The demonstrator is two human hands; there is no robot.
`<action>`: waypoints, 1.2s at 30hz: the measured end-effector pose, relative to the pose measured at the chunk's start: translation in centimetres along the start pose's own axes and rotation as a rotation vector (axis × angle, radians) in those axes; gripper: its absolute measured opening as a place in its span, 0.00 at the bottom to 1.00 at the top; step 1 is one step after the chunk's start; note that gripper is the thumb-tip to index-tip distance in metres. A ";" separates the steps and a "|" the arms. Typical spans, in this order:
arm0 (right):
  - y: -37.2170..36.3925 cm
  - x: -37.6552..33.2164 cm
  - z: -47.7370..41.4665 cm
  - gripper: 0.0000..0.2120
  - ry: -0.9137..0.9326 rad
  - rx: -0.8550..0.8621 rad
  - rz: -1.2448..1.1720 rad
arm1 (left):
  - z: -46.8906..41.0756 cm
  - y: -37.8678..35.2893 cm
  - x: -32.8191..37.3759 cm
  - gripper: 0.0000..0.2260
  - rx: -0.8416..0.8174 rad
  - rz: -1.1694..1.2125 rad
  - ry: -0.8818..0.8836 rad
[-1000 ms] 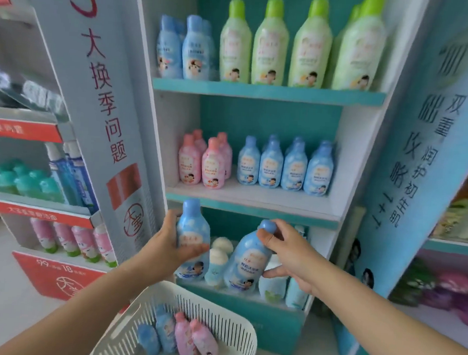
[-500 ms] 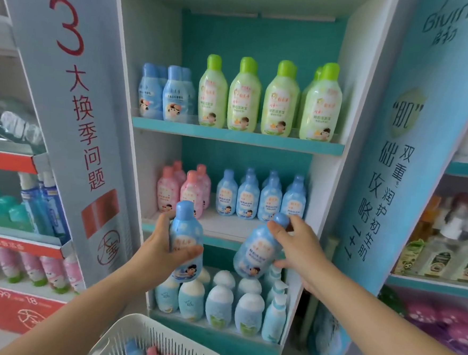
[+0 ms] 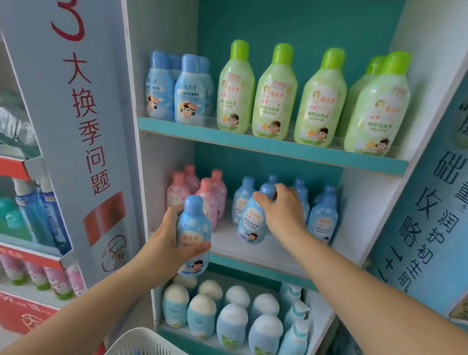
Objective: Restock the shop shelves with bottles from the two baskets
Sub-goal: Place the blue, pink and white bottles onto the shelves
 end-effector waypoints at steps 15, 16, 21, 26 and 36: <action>-6.0 0.3 -3.6 0.21 0.058 -0.099 0.202 | -3.0 -0.2 -0.7 0.25 0.013 0.053 -0.047; -6.1 0.2 -3.7 0.21 0.063 -0.104 0.199 | -3.1 -0.3 -0.6 0.25 0.011 0.052 -0.058; -6.7 0.3 -3.7 0.21 0.075 -0.113 0.207 | -3.6 -1.0 -0.1 0.25 0.017 0.084 -0.088; -6.1 0.4 -3.6 0.21 0.101 -0.071 0.141 | -4.0 -2.0 0.3 0.22 0.012 0.114 -0.115; -0.6 1.6 -0.3 0.14 0.110 -0.038 -0.084 | -5.0 -5.2 1.9 0.30 0.081 0.056 -0.182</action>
Point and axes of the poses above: each hand's wrist, its own z-axis away from the middle knuckle, its own y-axis out of the back of the hand, x = y × z, the point moved 6 cm from there along -z, towards the middle knuckle, and after that the axes turned 8 degrees about x, right-handed, at the moved point
